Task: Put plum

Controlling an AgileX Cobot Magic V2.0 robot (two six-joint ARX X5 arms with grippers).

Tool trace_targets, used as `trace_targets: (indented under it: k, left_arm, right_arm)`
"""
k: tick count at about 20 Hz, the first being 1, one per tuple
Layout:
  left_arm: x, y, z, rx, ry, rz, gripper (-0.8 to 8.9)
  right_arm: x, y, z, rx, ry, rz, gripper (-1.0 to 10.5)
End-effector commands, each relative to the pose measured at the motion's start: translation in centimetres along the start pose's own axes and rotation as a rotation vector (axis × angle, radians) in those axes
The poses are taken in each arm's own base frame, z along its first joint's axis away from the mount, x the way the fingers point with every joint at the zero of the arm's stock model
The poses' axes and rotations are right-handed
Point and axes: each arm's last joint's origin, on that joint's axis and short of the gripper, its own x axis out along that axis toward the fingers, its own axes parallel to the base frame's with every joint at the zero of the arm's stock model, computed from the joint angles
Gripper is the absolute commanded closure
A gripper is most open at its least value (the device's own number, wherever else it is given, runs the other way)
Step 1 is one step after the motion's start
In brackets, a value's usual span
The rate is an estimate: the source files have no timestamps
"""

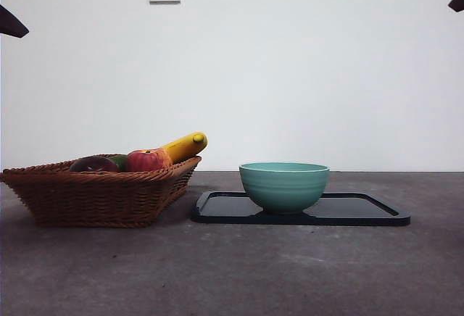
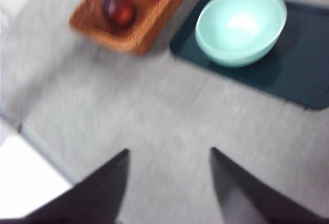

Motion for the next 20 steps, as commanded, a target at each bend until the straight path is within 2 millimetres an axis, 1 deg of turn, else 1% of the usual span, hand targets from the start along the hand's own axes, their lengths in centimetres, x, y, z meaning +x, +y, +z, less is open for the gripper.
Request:
trace_targets:
  k: [1,4,7,9,12,16,20]
  left_arm:
    - [-0.2,-0.2,0.5,0.031,-0.017,-0.009,3.77]
    - [-0.2,-0.2,0.5,0.031,-0.017,-0.009,3.77]
    - [-0.2,-0.2,0.5,0.031,-0.017,-0.009,3.77]
    - [-0.2,-0.2,0.5,0.032,-0.017,-0.009,3.77]
    - [-0.2,-0.2,0.5,0.034,-0.019,-0.009,3.77]
    - [-0.2,-0.2,0.5,0.035,-0.02,-0.009,3.77]
    - [-0.2,-0.2,0.5,0.035,-0.02,-0.009,3.77]
  right_arm:
    - [0.4,0.0,1.5,0.057,-0.061,-0.044,6.4]
    - [2.0,-0.8,4.1,0.083,-0.071,-0.1,6.4]
    - [4.3,-2.1,6.9,0.096,-0.039,-0.146,6.4]
    - [6.2,-3.3,8.7,0.104,-0.004,-0.172,6.4]
    - [9.2,-5.1,10.8,0.115,0.055,-0.199,6.4]
    - [13.4,-7.3,12.5,0.122,0.131,-0.219,6.4]
    - [17.5,-9.3,12.8,0.125,0.19,-0.226,6.4]
